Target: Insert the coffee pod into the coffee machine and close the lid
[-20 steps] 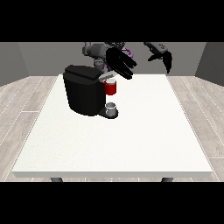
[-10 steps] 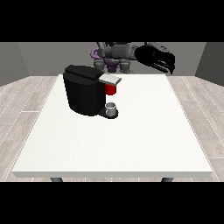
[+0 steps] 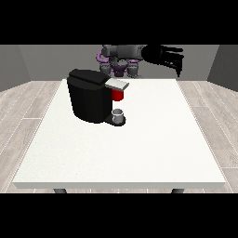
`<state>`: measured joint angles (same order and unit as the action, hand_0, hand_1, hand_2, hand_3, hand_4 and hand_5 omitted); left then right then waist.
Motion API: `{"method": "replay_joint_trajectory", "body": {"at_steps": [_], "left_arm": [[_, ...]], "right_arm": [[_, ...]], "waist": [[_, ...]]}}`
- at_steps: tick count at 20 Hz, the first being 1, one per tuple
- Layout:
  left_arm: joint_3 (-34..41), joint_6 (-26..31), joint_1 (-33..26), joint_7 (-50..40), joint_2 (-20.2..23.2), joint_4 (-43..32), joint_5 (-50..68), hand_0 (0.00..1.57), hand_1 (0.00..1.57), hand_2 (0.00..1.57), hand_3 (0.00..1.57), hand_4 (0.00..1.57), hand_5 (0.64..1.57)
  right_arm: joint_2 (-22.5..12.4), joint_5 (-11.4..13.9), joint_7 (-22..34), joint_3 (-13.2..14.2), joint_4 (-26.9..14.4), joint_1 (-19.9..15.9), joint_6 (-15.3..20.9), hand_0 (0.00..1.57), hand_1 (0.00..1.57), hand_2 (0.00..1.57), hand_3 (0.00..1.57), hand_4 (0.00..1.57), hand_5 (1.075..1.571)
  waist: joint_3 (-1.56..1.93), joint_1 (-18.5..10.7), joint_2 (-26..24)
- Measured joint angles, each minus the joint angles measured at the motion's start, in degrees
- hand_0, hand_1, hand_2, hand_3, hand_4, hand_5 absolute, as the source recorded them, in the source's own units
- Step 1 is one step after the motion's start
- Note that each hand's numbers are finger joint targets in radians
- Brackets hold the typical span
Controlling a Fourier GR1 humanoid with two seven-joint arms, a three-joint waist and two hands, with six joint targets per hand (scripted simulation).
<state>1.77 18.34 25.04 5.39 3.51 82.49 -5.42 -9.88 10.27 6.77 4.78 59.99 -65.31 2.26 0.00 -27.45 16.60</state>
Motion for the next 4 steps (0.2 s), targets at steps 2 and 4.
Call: {"method": "replay_joint_trajectory", "body": {"at_steps": [2,4], "left_arm": [[1.4,0.0,-1.0,0.5,0.7,-0.8,0.6,0.00,0.00,0.00,0.00,0.27,1.571],[1.8,-0.2,-3.8,1.5,0.9,-1.4,0.6,0.00,0.00,0.00,0.00,0.27,1.571]], "right_arm": [[2.4,0.0,-2.3,-1.5,0.8,1.6,0.0,0.00,0.00,0.00,0.00,0.19,1.571],[4.7,-0.3,-4.1,-2.7,1.3,3.9,-0.1,0.00,0.00,0.00,0.00,0.26,1.571]], "waist": [[-0.01,2.1,-1.2],[-0.01,4.0,-3.1]]}}
